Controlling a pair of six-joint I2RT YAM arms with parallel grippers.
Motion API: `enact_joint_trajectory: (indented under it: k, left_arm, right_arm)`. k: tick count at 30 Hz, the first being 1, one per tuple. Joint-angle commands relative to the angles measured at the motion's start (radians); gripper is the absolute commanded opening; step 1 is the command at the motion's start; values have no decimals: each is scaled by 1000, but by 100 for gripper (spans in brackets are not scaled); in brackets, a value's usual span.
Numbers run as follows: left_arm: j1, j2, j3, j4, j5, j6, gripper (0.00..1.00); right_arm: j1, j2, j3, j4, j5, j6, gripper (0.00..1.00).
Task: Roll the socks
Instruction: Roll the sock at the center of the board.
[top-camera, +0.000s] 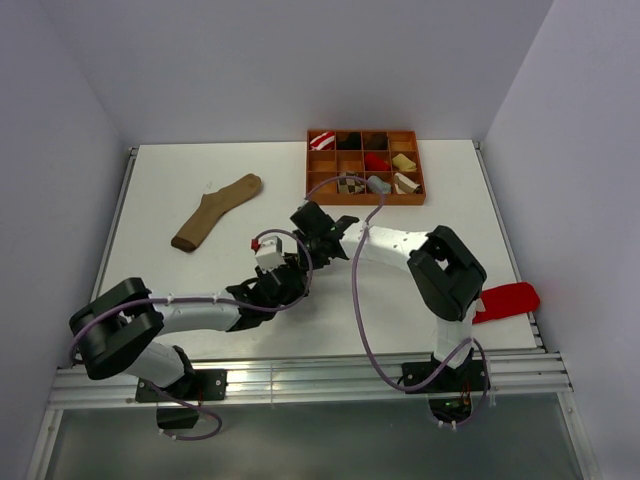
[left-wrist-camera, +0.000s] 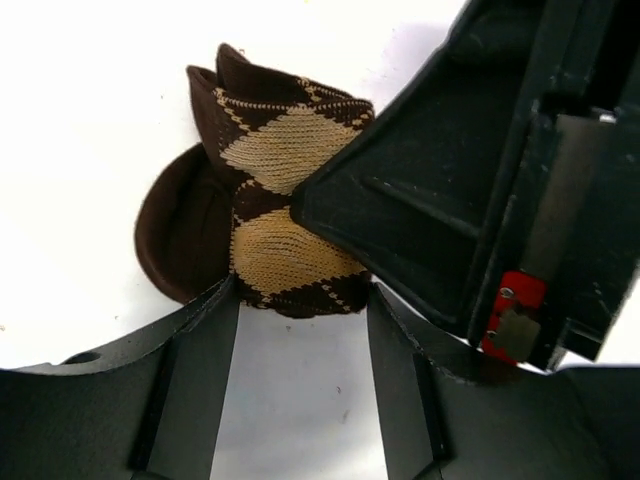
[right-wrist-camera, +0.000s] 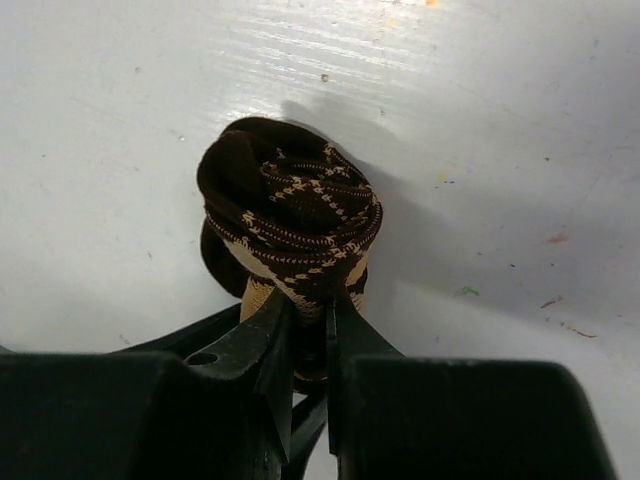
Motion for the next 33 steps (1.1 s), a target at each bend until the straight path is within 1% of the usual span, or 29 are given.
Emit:
enact_joint_trajectory:
  k: [1, 7, 9, 13, 20, 24, 25, 26, 27, 29, 30, 31, 32, 33]
  left_arm:
    - [-20, 31, 84, -21, -87, 46, 58]
    - [-54, 80, 158, -118, -186, 60, 58]
    - [-80, 83, 168, -139, -235, 59, 58]
    - [-120, 56, 139, -54, -265, 103, 59]
    - [-120, 97, 127, 0, -286, 126, 57]
    - [-118, 152, 135, -12, -286, 106, 50]
    - [-118, 175, 135, -13, -288, 99, 45]
    - [-117, 184, 133, -16, -288, 80, 42]
    - [-117, 198, 133, -30, -288, 67, 35]
    - [-115, 208, 124, -44, -285, 34, 28]
    - [-114, 206, 121, -58, -283, 22, 21]
    - [-114, 203, 115, -64, -280, -1, 18]
    - [-111, 198, 96, -65, -265, -12, 15]
    - [-108, 183, 84, -64, -254, -24, 9]
  right_arm:
    - [20, 59, 21, -153, 75, -8, 2]
    - [25, 76, 44, -182, 72, -2, 4]
    - [26, 81, 50, -188, 71, -2, 4]
    - [26, 84, 57, -188, 52, 1, 4]
    - [26, 84, 70, -193, 9, -1, 7]
    - [26, 81, 60, -181, -20, 2, 8]
    - [26, 81, 57, -178, -26, 4, 8]
    - [26, 79, 51, -171, -35, 7, 9]
    - [26, 75, 47, -167, -40, 7, 9]
    - [26, 70, 34, -153, -54, 9, 10]
    - [26, 61, 28, -144, -58, 12, 10]
    - [25, 56, 20, -135, -64, 13, 11]
    - [23, 48, 3, -107, -92, 16, 13]
    - [20, 42, -8, -89, -106, 25, 15]
